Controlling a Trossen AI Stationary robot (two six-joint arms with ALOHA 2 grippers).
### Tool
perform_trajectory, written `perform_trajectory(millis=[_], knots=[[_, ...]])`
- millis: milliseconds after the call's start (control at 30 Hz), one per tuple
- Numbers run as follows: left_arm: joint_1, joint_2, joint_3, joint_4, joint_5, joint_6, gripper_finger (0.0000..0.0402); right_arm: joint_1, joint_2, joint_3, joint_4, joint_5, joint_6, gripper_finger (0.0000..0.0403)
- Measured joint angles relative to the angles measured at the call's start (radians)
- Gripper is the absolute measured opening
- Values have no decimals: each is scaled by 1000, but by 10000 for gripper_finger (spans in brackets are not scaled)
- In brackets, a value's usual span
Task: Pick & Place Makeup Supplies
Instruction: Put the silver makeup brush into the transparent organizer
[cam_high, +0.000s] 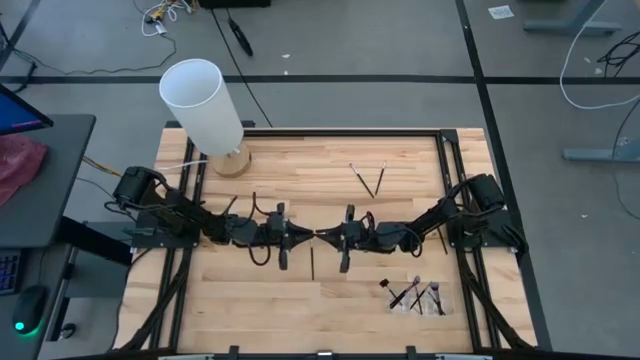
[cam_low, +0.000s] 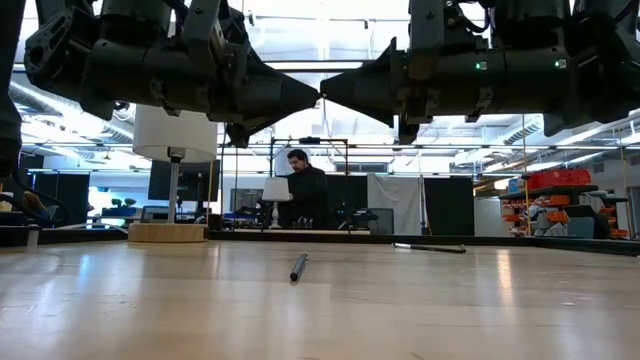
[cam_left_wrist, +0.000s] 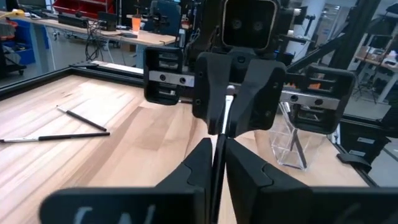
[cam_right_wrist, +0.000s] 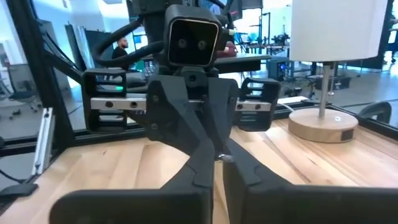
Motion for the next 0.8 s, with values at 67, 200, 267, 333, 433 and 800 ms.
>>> perform_trajectory(millis=[67,200,267,333,433,800], knots=[[1,0,0,-8,-6,0,50,0,-1,0,-15,6,-2,12],[2,-1,2,-12,-13,28,91,8,-55,0,-156,36,1,11],[2,0,1,-22,-12,42,121,19,-127,0,-279,71,7,9],[4,-1,2,-39,-13,43,151,29,-220,0,-426,99,29,8],[9,0,1,-79,-26,36,190,49,-379,7,-681,128,71,8],[10,2,1,-189,-28,-31,227,238,-711,390,-1879,116,431,7]])
